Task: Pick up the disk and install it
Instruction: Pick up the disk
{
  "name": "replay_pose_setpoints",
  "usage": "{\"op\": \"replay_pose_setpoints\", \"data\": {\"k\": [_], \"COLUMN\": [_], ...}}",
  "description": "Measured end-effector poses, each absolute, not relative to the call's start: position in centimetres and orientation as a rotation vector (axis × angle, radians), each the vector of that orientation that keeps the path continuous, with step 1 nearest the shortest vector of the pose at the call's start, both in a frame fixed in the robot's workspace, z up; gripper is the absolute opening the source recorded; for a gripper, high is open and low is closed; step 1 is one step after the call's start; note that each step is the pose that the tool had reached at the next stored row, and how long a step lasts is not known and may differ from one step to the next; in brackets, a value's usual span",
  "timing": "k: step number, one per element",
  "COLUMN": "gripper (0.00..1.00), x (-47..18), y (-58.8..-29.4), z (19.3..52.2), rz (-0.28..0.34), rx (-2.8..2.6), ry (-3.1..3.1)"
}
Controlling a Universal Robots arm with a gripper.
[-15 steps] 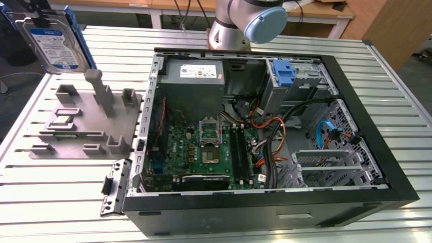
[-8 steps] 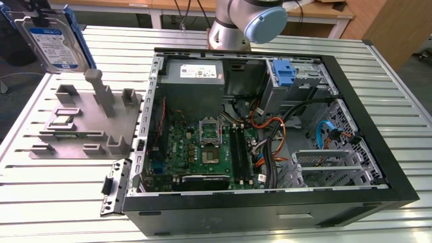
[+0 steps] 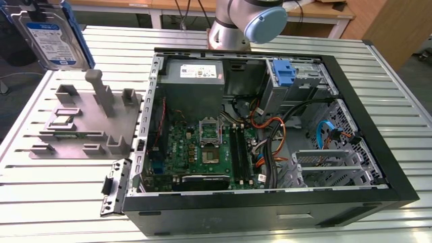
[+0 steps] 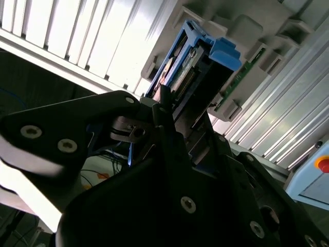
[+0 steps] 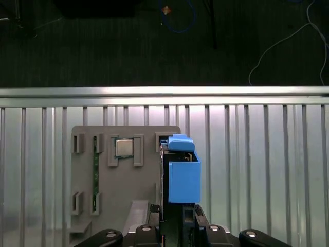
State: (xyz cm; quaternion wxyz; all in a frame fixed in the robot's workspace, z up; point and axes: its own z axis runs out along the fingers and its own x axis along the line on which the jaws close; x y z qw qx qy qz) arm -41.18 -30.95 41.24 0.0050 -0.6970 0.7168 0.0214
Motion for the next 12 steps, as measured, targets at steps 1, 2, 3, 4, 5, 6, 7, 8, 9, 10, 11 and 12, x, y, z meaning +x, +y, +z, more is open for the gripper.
{"op": "replay_pose_setpoints", "data": {"k": [1, 2, 3, 4, 5, 6, 7, 8, 9, 10, 11, 12], "gripper": [0.35, 0.35, 0.35, 0.35, 0.35, 0.35, 0.35, 0.35, 0.35, 0.35, 0.35, 0.35], "x": [-41.18, -41.18, -41.18, -41.18, -41.18, -41.18, -41.18, -41.18, -41.18, -41.18, -41.18, -41.18], "y": [-30.95, -30.95, -30.95, -30.95, -30.95, -30.95, -30.95, -30.95, -30.95, -30.95, -30.95, -30.95], "z": [41.37, 41.45, 41.45, 41.45, 41.48, 41.49, 41.49, 41.5, 41.5, 41.51, 41.51, 41.51], "rz": [0.067, 0.067, 0.067, 0.067, 0.067, 0.067, 0.067, 0.067, 0.067, 0.067, 0.067, 0.067], "rx": [-2.183, -2.183, -2.183, -2.182, -2.183, -2.183, -2.183, -2.183, -2.183, -2.183, -2.183, -2.183], "ry": [2.245, 2.245, 2.245, 2.245, 2.245, 2.245, 2.245, 2.245, 2.245, 2.245, 2.245, 2.245]}}
